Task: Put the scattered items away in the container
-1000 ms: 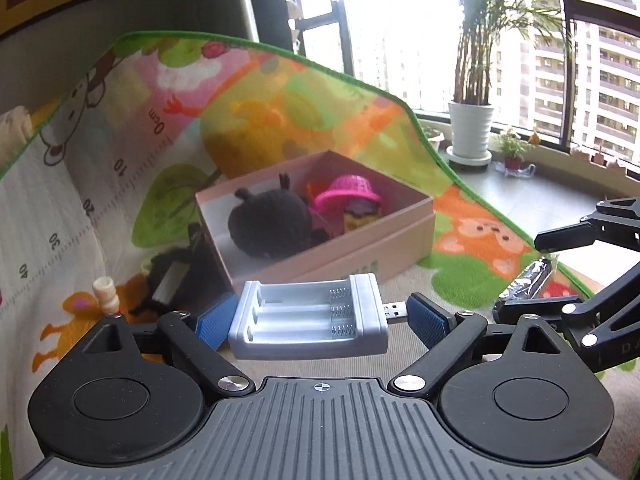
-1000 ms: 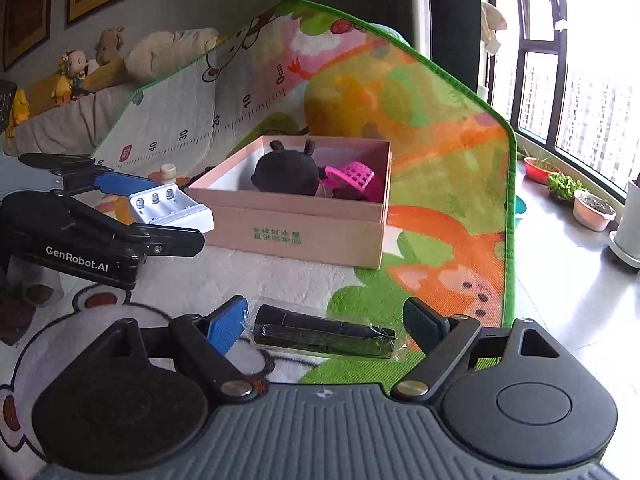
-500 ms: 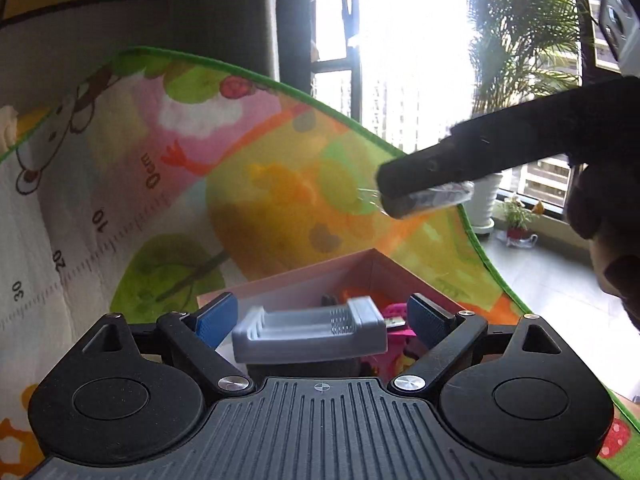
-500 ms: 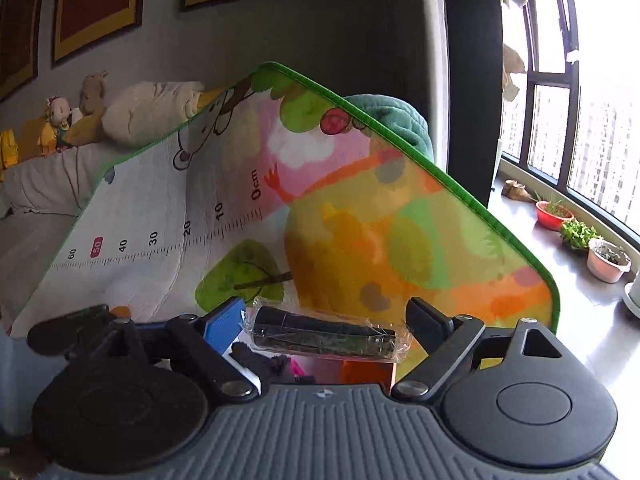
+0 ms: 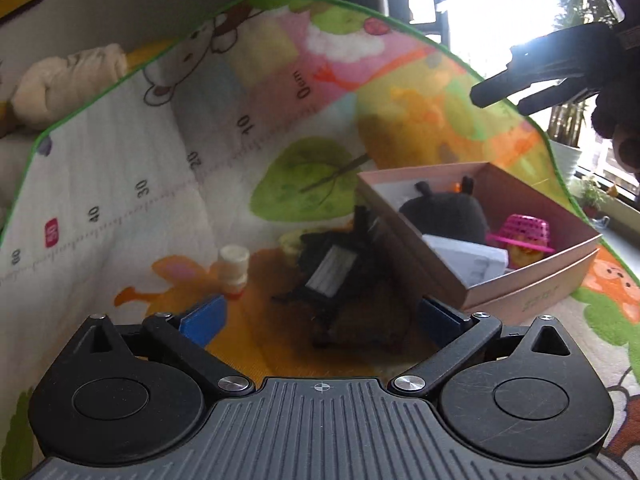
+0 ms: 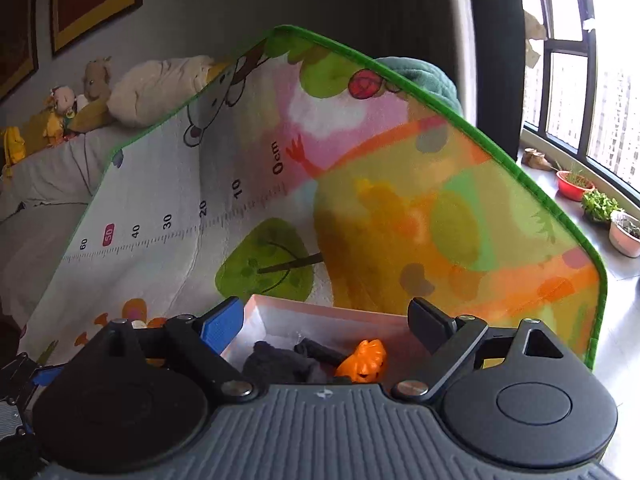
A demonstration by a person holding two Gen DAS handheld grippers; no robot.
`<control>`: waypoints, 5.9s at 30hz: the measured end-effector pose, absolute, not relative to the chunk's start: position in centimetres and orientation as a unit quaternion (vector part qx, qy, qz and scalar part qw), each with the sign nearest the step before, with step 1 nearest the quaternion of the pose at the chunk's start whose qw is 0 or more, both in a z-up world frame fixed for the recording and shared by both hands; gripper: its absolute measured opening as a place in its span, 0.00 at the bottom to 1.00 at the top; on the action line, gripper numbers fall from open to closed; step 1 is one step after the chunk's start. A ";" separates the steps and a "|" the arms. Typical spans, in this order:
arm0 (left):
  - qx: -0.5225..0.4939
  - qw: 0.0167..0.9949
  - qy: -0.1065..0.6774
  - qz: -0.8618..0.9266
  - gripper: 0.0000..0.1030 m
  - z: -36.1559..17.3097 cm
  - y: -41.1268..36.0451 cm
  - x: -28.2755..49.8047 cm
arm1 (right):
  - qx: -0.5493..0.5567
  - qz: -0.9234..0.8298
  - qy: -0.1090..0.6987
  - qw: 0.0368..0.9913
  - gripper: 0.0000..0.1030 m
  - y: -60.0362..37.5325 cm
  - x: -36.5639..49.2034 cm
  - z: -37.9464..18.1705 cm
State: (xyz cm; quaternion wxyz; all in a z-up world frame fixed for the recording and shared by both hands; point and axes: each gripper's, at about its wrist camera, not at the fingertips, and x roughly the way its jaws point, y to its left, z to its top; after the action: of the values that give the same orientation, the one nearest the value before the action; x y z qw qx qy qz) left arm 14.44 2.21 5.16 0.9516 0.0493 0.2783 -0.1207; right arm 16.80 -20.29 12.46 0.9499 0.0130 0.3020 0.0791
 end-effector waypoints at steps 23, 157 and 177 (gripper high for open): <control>-0.007 0.946 0.305 -0.114 1.00 3.6 6.3 12.4 | -0.163 0.102 0.469 0.862 0.50 -1.4 29.4 2.0; 0.097 0.898 0.378 -0.204 1.00 1.7 -7.0 11.2 | 0.033 0.000 0.334 0.942 0.96 -23.7 -5.3 -0.8; 0.135 0.872 0.381 -0.278 1.00 1.7 -7.6 7.1 | 0.042 0.003 0.329 0.943 0.99 -23.9 -5.5 -0.8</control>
State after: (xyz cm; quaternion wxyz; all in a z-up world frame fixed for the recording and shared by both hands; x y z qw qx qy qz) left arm 7.11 -7.64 1.66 0.8717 0.1346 0.3806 -0.2777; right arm -5.53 -23.90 -0.85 0.9433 0.0425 0.3293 0.0032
